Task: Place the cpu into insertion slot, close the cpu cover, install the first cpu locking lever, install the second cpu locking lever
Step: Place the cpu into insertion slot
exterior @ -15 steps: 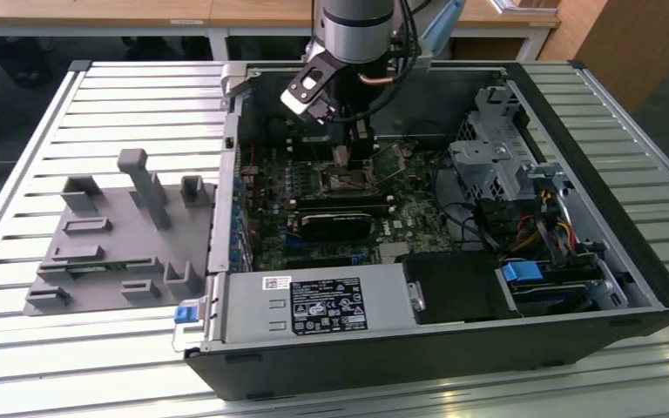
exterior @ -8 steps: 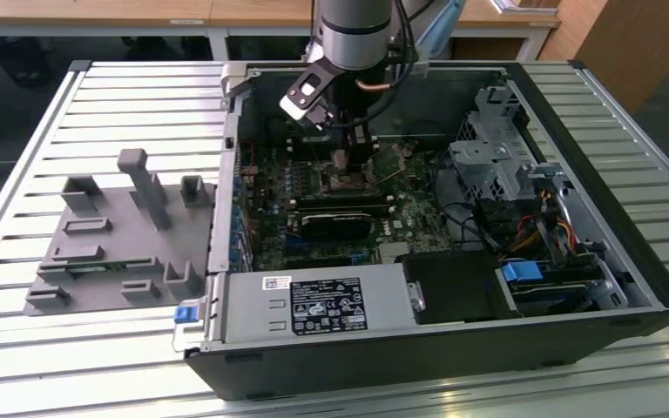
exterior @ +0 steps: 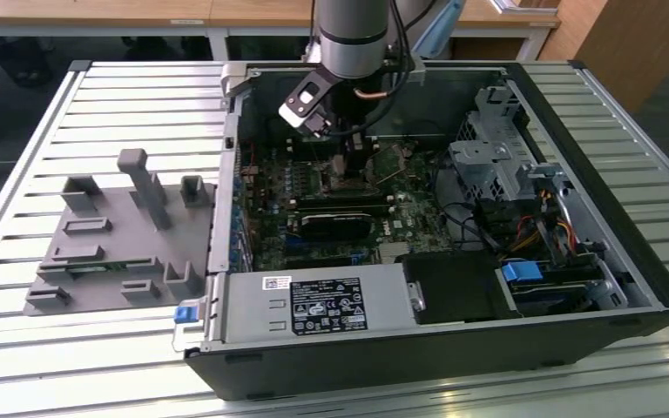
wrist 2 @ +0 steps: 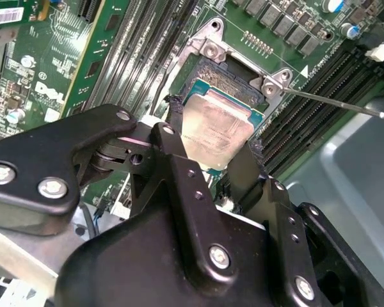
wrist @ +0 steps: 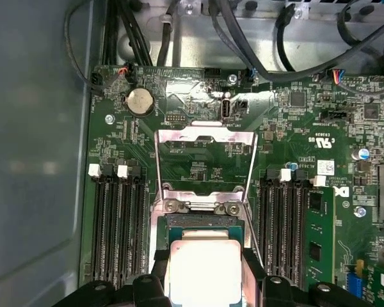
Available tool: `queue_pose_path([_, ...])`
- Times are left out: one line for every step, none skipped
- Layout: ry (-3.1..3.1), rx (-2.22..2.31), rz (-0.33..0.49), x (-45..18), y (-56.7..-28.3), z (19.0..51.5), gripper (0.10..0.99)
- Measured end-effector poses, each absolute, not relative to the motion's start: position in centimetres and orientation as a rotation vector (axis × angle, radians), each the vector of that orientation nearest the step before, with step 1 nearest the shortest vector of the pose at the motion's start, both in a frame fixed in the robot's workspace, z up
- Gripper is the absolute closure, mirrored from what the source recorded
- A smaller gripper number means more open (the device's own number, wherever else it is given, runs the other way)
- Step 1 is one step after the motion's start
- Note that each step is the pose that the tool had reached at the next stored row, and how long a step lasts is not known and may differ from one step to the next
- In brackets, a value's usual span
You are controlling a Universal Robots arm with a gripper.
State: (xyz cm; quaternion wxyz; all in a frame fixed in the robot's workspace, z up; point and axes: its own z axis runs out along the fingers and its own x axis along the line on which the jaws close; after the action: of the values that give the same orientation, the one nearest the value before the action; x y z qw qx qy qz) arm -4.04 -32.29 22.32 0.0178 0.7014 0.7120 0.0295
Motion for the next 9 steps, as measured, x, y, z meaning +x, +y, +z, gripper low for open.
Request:
queue_pose_path([2.212, 2.179, 0.091, -4.05, -32.29, 22.22, 0.557])
queue_pose_path([2.211, 2.179, 0.091, -4.06, -32.29, 22.12, 0.557])
queue_pose_path([2.211, 2.180, 0.091, -4.08, -32.29, 22.04, 0.557])
queue_pose_path([2.210, 2.180, 0.091, -4.11, -32.29, 21.97, 0.557])
queue_pose_path([2.210, 2.180, 0.091, -4.13, -32.29, 21.91, 0.557])
queue_pose_path([2.209, 2.181, 0.091, -4.16, -32.29, 21.85, 0.557])
queue_pose_path([2.208, 2.182, 0.091, -4.17, -32.29, 21.80, 0.557])
queue_pose_path([2.206, 2.184, 0.091, -4.18, -32.29, 21.73, 0.557])
queue_pose_path([2.204, 2.187, 0.091, -4.18, -32.29, 21.67, 0.557])
